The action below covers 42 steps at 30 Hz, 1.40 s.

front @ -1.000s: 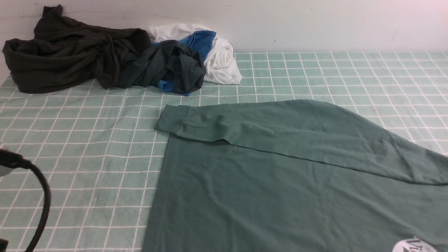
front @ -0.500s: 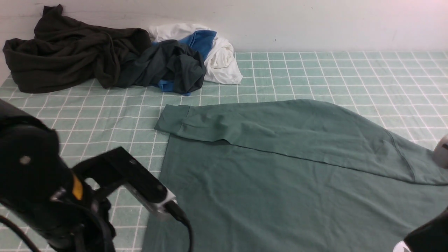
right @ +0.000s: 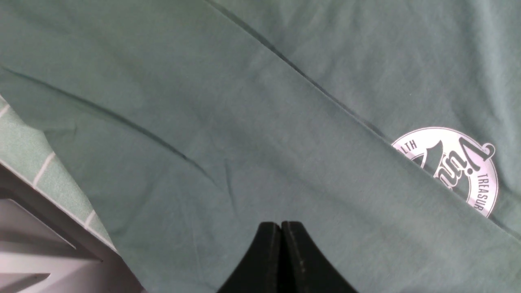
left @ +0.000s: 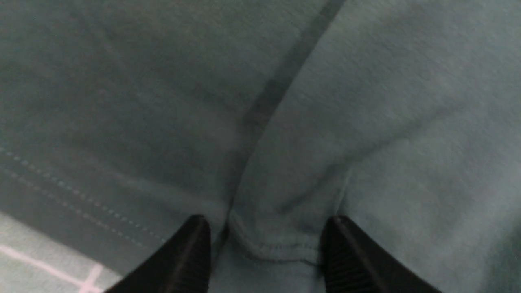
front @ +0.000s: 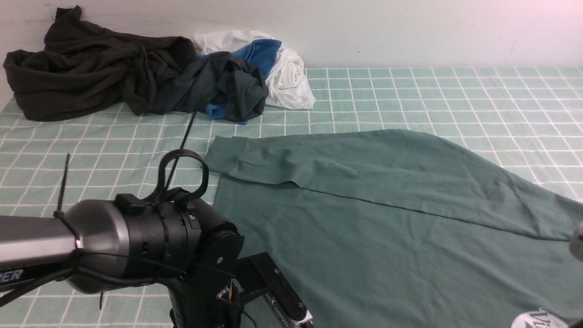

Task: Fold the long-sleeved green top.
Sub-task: Use the left arm to clamp the cuff closest to it, then use the left arm to drag and place the cuff at the centered position on the left edge of the fabric

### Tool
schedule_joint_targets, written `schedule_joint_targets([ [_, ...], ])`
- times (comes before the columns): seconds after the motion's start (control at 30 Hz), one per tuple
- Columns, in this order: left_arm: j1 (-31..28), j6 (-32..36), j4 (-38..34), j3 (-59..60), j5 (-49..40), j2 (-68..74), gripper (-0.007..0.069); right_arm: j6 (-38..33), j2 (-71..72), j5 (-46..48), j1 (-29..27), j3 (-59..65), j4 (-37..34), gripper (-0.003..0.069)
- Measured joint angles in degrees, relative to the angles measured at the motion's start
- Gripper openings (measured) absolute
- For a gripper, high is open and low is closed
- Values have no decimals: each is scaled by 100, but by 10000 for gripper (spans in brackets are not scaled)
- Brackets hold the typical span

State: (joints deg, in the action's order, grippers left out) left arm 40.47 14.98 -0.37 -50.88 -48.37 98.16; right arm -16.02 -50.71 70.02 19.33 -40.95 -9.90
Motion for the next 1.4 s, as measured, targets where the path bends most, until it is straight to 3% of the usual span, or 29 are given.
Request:
schedule_joint_targets([
  [0.1, 18, 0, -22, -18, -4, 33, 328, 0, 0, -65, 0, 36, 5, -14],
  [0.2, 29, 0, -176, -25, -48, 33, 184, 0, 0, -119, 0, 47, 18, -14],
  [0.27, 29, 0, -203, -41, -73, 33, 129, 0, 0, -119, 0, 47, 18, -14],
  [0.3, 42, 0, -217, -99, -105, 28, 60, 0, 0, -119, 0, 47, 18, -14],
  [0.37, 37, 0, -144, -272, -171, 22, 37, 0, 0, -119, 0, 47, 34, -14],
  [0.5, -61, 0, 5, -951, -612, -39, 37, 153, 0, -119, 0, 47, 203, -14],
  [0.7, -521, 22, 241, -2174, -1168, -45, 37, 1004, 0, -150, 0, 92, 857, -14],
  [1.0, -939, 284, 320, -3048, -1157, 88, 37, 2283, 0, -489, -12, 870, 1900, -14],
  [1.27, -963, 256, 664, -3080, -730, 765, 43, 2421, 0, -657, -111, 981, 1915, -14],
  [1.4, -988, -162, 1151, -3155, -485, 1111, 103, 2457, 0, -669, -111, 981, 1911, -14],
])
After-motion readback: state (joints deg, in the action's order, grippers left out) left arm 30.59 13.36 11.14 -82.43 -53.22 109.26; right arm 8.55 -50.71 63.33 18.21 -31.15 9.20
